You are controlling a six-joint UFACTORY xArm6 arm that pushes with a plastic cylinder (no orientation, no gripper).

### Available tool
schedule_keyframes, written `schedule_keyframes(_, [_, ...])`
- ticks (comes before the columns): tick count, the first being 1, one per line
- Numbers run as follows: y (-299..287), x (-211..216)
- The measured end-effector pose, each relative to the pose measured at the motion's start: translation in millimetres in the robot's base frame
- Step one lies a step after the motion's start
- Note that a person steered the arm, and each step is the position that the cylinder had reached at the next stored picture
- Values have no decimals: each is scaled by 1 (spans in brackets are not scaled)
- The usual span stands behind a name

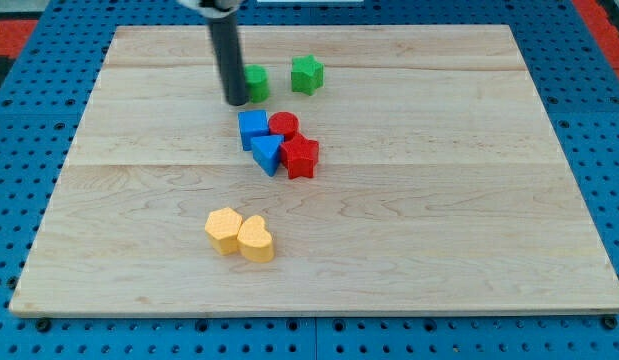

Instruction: Push the yellow heart and yellow hexagon towards left

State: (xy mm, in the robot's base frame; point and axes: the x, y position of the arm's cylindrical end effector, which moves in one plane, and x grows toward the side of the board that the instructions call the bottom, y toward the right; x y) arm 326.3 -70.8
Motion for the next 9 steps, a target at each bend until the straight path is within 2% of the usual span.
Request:
schedule_keyframes(1, [30, -9])
schedule_keyframes(2, [41, 11])
schedule_keyframes(3, [114, 47])
schedule_keyframes(4, [143, 140])
schedule_keyframes(5, [105, 209])
schedule_keyframes(7, [28, 227])
schedule_keyframes(9, [-61, 218])
